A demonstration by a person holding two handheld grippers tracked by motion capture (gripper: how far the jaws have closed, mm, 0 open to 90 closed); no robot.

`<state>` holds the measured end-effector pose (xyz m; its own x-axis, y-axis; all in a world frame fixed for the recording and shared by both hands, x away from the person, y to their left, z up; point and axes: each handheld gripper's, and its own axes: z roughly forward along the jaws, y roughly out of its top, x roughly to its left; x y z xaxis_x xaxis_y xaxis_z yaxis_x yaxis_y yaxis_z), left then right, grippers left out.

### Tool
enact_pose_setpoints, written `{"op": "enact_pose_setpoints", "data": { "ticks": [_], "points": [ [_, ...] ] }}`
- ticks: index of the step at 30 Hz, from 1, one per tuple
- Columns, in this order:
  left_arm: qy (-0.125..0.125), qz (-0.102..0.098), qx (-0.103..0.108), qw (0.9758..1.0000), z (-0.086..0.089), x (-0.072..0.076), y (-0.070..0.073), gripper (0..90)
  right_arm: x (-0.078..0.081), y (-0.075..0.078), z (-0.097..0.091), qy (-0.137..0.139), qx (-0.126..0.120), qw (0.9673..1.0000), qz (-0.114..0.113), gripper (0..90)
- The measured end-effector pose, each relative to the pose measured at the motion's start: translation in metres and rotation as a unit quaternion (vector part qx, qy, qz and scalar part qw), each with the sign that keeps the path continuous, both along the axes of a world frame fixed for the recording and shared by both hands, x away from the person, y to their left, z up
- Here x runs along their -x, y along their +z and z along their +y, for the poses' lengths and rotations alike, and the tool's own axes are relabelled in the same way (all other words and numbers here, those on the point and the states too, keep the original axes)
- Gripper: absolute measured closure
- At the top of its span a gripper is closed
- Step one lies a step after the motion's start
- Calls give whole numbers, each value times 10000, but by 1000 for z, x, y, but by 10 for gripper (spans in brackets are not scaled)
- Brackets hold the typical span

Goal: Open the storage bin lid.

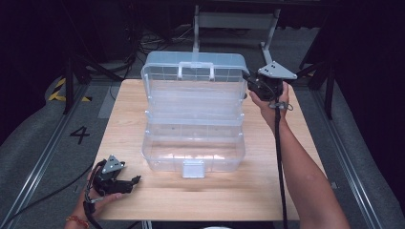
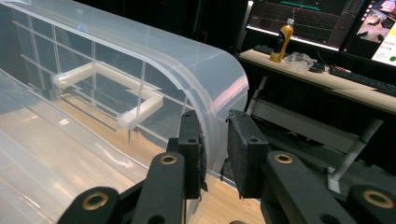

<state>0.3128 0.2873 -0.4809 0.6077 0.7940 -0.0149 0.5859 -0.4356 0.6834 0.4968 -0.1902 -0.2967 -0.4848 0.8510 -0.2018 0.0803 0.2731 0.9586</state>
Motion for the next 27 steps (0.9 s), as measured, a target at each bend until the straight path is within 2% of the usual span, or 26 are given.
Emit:
{"op": "enact_pose_setpoints", "data": {
  "ticks": [8,14,19,23,27],
  "points": [
    [13,-14,-13,10000,0,0,0,173,-13,2,7,-241,216,9995,-40,807],
    [8,-10,-7,10000,0,0,0,173,-24,2,10,-355,268,9990,-8,833],
    [11,13,1,10000,0,0,0,173,-34,2,12,-381,370,9986,49,839],
    [-9,-27,-21,10000,0,-1,0,173,-41,0,10,-362,297,9988,137,840],
    [-8,-20,-26,10000,0,-1,0,172,-47,1,11,-356,340,9986,217,839]
  ]
}}
